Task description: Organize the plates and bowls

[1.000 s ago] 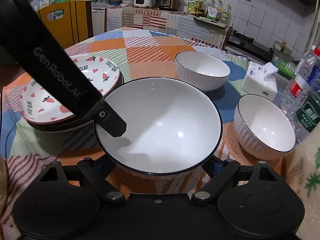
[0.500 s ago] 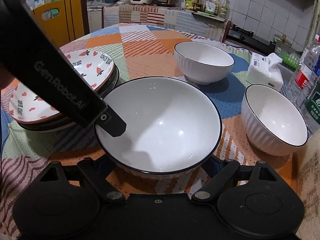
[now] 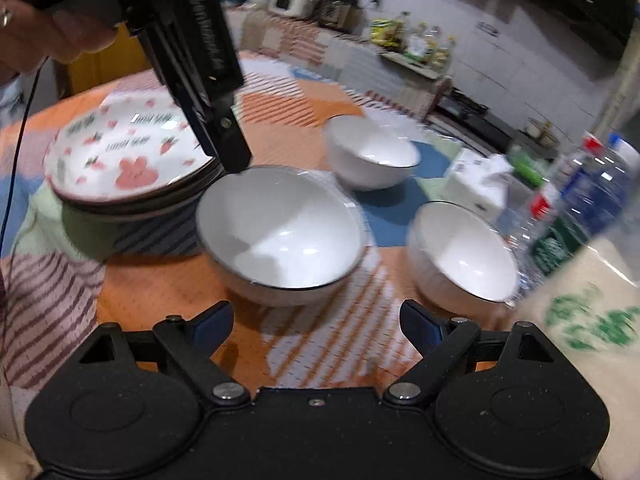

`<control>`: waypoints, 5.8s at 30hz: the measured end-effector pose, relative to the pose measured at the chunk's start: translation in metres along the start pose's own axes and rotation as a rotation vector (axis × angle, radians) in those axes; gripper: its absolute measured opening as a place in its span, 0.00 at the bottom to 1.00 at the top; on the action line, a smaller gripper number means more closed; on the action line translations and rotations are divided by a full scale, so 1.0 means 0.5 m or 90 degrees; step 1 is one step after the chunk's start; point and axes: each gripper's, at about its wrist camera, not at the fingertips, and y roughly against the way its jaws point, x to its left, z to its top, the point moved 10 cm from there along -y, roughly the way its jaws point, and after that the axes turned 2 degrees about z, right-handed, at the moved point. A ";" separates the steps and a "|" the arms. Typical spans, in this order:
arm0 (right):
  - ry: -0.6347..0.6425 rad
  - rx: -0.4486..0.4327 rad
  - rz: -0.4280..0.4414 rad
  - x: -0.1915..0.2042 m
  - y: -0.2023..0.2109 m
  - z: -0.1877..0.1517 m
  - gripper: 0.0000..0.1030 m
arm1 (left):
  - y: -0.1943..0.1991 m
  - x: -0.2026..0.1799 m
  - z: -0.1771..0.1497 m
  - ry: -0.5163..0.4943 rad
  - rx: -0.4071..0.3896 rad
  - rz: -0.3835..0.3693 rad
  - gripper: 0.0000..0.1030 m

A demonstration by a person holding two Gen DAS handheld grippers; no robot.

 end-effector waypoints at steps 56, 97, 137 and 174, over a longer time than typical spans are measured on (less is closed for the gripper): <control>-0.355 -0.088 -0.131 -0.173 -0.112 0.087 0.86 | -0.089 -0.130 0.142 0.018 -0.015 -0.069 0.12; -0.188 -0.025 0.018 0.058 -0.082 0.065 0.90 | -0.069 -0.004 -0.061 -0.007 0.098 0.080 0.11; -0.198 -0.012 0.094 -0.069 -0.038 0.204 0.79 | -0.027 0.119 0.157 0.021 -0.033 0.017 0.15; -0.689 0.080 0.157 -0.252 -0.414 0.148 0.09 | -0.220 0.131 0.182 0.105 -0.069 0.004 0.17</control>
